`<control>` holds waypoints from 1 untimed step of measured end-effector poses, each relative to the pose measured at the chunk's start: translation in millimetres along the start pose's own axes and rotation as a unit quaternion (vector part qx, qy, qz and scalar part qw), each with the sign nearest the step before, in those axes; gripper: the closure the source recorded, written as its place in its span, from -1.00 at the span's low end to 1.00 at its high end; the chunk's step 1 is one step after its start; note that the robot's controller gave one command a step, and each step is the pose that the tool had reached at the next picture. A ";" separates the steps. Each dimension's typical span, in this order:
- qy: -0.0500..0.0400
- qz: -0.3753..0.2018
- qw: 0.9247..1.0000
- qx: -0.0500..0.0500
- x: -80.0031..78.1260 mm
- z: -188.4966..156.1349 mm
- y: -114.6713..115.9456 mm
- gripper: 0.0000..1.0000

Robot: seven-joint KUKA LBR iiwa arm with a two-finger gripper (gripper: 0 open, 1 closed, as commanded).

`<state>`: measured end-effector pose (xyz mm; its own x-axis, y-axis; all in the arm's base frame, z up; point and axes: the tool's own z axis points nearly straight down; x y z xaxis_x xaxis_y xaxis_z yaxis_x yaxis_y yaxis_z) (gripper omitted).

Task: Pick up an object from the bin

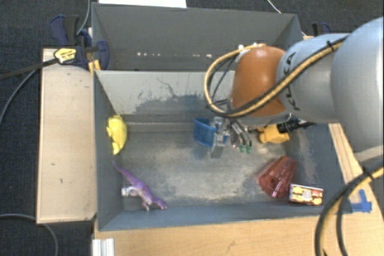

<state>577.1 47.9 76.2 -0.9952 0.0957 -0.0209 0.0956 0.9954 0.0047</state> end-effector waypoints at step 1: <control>0.002 0.000 1.000 0.000 0.8 -6.4 -0.2 1.00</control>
Offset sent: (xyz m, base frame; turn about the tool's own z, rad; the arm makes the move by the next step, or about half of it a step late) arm 0.0000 0.0000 0.0413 0.0000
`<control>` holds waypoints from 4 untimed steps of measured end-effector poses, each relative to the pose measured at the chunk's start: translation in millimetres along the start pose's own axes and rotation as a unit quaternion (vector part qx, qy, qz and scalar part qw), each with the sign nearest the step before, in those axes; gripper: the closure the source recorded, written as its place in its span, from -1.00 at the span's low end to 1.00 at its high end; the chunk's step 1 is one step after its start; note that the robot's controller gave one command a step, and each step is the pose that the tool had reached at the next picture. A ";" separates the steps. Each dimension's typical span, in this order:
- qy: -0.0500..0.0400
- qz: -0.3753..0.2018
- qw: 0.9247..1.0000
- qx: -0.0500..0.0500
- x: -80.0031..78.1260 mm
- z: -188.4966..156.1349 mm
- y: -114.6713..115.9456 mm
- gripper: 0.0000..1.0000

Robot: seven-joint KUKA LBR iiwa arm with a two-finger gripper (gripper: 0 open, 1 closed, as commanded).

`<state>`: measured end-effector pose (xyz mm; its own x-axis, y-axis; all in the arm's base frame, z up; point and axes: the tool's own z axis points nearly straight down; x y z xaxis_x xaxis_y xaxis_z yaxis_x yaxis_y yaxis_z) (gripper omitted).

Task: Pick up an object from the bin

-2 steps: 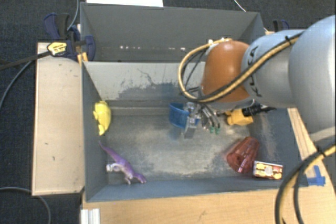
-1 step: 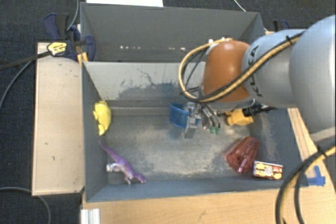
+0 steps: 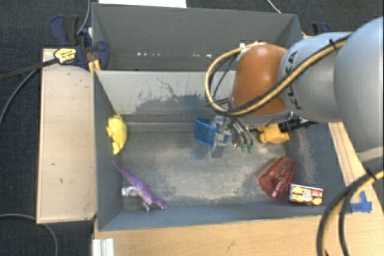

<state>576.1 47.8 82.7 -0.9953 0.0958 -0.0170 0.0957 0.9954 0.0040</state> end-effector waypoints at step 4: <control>-0.001 0.000 1.000 -0.001 -1.5 -56.9 0.2 1.00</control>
Offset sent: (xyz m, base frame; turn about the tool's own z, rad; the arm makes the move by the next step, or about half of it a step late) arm -0.0001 -0.0001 0.0921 0.0000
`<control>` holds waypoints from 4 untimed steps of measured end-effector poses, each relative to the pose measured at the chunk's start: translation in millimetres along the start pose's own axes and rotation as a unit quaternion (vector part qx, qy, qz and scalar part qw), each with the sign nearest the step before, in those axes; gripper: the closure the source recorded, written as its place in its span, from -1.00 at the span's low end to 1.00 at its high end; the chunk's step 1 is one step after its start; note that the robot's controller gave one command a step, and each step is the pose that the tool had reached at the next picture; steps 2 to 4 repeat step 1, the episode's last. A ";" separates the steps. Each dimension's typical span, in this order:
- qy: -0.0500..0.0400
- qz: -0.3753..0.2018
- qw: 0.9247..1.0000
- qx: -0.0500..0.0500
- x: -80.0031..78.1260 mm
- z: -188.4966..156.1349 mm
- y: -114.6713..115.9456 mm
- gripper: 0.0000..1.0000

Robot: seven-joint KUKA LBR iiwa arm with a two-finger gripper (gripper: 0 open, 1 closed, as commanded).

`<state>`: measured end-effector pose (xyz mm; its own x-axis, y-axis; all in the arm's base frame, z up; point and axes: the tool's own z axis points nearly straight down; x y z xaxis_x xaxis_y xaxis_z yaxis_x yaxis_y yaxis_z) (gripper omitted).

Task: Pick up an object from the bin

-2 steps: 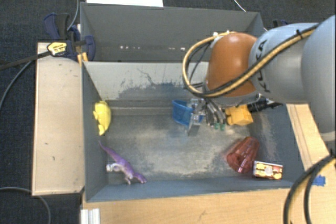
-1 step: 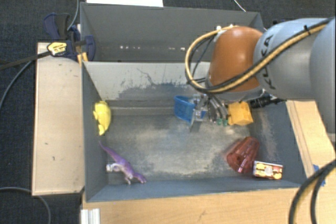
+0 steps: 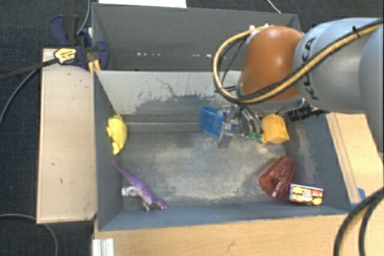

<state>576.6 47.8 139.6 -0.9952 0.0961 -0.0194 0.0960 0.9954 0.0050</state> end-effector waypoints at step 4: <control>0.002 0.000 1.000 0.000 0.9 -12.7 -0.2 1.00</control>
Offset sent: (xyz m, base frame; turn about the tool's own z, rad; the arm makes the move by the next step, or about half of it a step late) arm 0.0000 0.0001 0.0287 0.0000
